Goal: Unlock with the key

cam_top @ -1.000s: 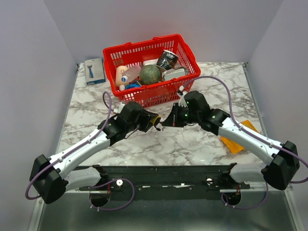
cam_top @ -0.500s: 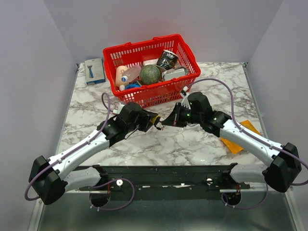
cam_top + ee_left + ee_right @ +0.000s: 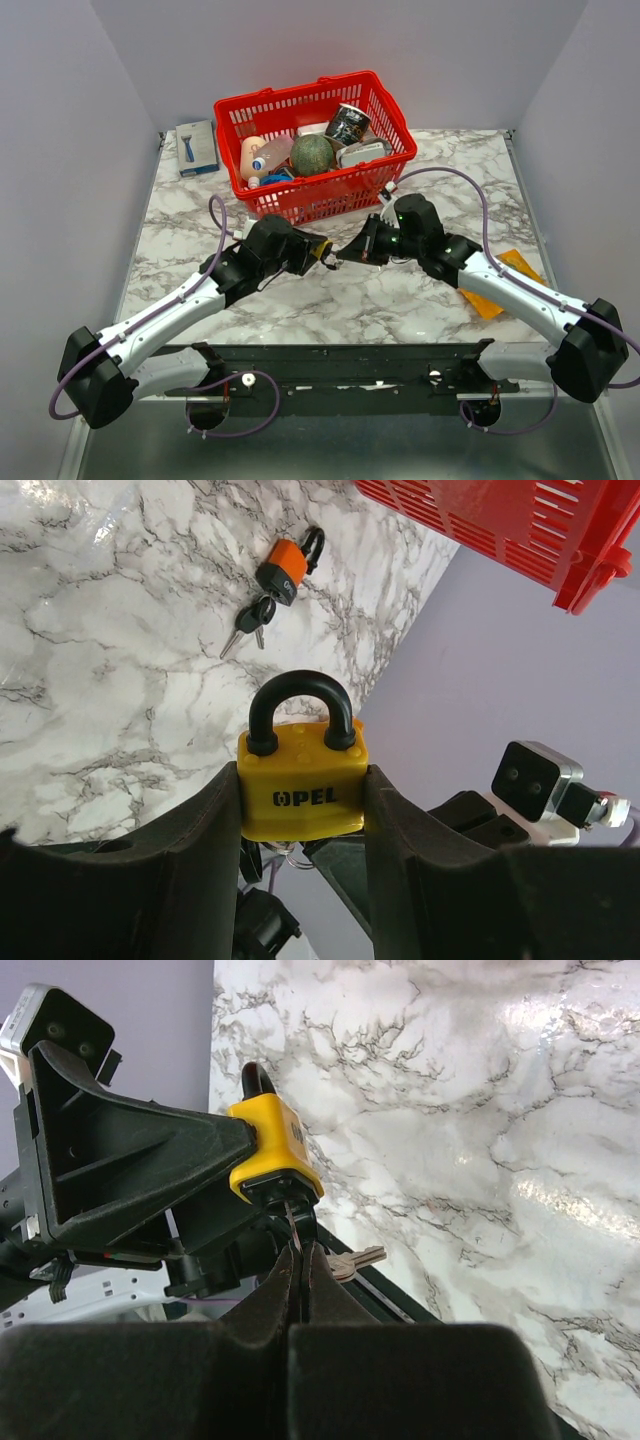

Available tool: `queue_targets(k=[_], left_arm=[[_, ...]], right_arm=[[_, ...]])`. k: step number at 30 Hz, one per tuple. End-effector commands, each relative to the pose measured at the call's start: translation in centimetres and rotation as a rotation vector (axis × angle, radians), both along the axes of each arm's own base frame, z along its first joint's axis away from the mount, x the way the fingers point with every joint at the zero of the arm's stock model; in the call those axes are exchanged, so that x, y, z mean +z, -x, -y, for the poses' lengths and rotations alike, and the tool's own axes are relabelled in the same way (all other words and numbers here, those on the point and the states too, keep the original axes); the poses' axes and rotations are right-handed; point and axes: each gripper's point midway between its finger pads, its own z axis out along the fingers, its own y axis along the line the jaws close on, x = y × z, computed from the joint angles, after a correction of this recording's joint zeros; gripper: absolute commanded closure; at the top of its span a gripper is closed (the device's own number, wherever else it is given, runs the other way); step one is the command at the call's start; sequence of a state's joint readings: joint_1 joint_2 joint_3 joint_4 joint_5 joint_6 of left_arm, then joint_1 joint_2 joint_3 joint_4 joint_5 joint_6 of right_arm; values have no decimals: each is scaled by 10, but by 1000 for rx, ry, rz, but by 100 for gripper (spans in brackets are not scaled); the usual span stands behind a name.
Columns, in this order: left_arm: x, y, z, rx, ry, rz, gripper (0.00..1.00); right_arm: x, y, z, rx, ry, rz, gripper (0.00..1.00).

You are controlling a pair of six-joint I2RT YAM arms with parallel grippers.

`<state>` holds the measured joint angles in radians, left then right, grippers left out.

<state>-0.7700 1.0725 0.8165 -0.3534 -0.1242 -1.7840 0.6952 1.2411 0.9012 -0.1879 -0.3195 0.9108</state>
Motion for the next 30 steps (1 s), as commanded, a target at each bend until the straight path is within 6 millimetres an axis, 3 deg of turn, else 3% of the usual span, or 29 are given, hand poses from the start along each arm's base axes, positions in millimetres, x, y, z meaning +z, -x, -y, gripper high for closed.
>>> queue_targets(k=[1, 8, 14, 20, 30], left_arm=[[54, 17, 23, -101, 186, 74, 100], [57, 16, 25, -98, 204, 76, 100], [61, 15, 28, -100, 223, 77, 100], [63, 11, 24, -49, 252, 62, 100], [69, 6, 32, -44, 332, 41, 100]], right_arm=[[-18, -33, 20, -143, 87, 47, 99], [-16, -34, 17, -99, 97, 97, 99], [-18, -25, 4, -39, 39, 61, 99], [-30, -19, 5, -23, 64, 31, 99], [-41, -15, -1, 44, 114, 69, 99]])
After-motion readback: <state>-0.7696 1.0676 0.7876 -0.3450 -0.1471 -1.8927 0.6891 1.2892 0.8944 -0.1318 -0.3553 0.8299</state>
